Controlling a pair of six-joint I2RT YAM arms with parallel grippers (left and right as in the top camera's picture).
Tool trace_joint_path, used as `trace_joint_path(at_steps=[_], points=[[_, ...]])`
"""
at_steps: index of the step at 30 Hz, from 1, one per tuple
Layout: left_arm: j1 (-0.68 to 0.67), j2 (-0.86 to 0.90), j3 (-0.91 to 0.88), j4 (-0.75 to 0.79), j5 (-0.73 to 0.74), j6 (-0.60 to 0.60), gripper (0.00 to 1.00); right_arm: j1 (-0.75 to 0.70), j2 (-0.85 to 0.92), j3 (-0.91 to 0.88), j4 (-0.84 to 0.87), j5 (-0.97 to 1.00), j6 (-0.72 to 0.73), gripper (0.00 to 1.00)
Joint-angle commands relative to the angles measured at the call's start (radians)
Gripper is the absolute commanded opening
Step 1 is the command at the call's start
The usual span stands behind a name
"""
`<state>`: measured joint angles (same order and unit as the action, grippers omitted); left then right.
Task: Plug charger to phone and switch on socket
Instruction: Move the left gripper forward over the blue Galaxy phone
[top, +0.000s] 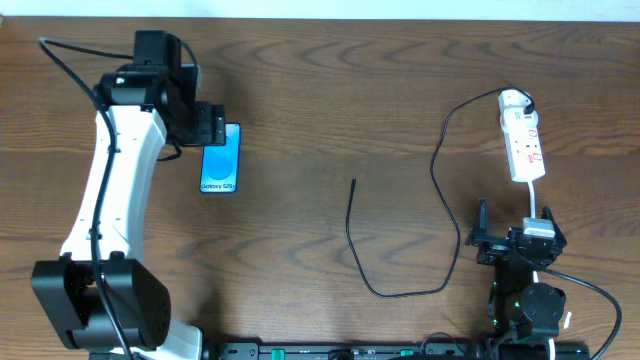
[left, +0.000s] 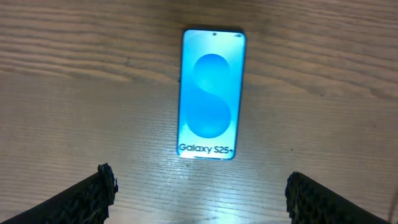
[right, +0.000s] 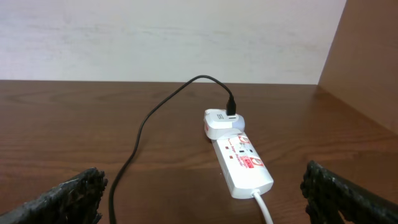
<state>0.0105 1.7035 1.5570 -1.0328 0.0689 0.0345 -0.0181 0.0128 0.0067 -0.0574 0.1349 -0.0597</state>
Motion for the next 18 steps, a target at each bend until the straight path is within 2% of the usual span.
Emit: trace_joint_path(at_steps=[1,18], points=[[0.031,0.03,0.026,-0.006,0.026,0.018,0.89,0.008,-0.006,-0.001,-0.004,0.005,-0.009,0.99],[0.023,0.168,0.026,-0.024,0.028,0.026,0.89,0.008,-0.006,-0.001,-0.004,0.005,-0.009,0.99]])
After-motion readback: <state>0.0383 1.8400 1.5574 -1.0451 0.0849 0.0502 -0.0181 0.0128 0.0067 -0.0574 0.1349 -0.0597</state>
